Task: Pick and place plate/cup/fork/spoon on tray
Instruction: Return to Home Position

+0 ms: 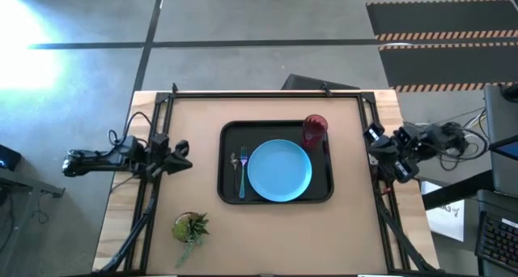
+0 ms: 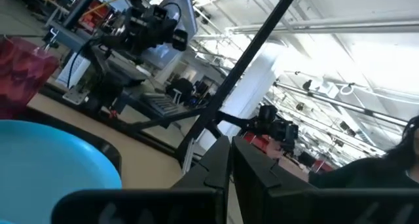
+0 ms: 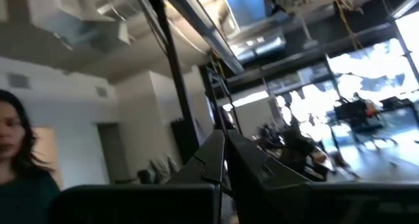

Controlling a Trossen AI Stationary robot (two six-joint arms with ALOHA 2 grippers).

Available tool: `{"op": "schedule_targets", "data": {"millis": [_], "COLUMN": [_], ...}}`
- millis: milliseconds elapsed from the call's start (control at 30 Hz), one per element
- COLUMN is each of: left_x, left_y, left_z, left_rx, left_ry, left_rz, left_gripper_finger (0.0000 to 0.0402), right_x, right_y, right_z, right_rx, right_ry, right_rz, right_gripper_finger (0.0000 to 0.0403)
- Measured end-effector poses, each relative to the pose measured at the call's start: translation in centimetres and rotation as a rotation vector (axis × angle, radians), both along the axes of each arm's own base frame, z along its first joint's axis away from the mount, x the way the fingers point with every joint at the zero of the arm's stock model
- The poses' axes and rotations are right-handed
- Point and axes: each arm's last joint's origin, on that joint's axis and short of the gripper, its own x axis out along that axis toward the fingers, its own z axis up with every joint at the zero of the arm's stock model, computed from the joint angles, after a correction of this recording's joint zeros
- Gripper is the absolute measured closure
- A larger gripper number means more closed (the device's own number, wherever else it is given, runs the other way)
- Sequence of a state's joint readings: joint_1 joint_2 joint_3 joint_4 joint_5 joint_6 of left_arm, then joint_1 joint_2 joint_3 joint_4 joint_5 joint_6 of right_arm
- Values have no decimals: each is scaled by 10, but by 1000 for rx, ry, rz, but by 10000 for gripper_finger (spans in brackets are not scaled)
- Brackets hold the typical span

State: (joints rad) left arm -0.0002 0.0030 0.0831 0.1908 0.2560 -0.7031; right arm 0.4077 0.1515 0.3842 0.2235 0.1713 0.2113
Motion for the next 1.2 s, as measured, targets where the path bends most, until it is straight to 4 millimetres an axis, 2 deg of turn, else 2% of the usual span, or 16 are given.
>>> {"op": "schedule_targets", "data": {"millis": [133,300,367,667,833,967,1100,1200], "left_x": [0,2,2,1,2,2,2,2], "left_y": [0,0,0,0,0,0,0,0], "left_z": [-1,-6,-8,-6,-9,-9,-9,-9], "left_rx": [2,1,1,-16,-23,-24,-26,-55], "left_ry": [-2,13,20,16,29,29,29,37], "left_rz": [-1,-1,-2,-11,-13,-13,-14,-22], "left_gripper_finger": [402,402,402,402,402,402,402,402], "right_x": [-3,3,3,11,16,20,22,21], "right_y": [0,2,3,9,12,15,17,18], "right_z": [-21,-53,-54,-79,-96,-110,-130,-129], "right_rx": [45,110,136,323,418,588,762,823], "right_ry": [-56,-25,-60,61,182,396,686,748], "right_rz": [36,81,137,309,394,449,490,529], "right_gripper_finger": [394,394,394,394,394,394,394,394]}}
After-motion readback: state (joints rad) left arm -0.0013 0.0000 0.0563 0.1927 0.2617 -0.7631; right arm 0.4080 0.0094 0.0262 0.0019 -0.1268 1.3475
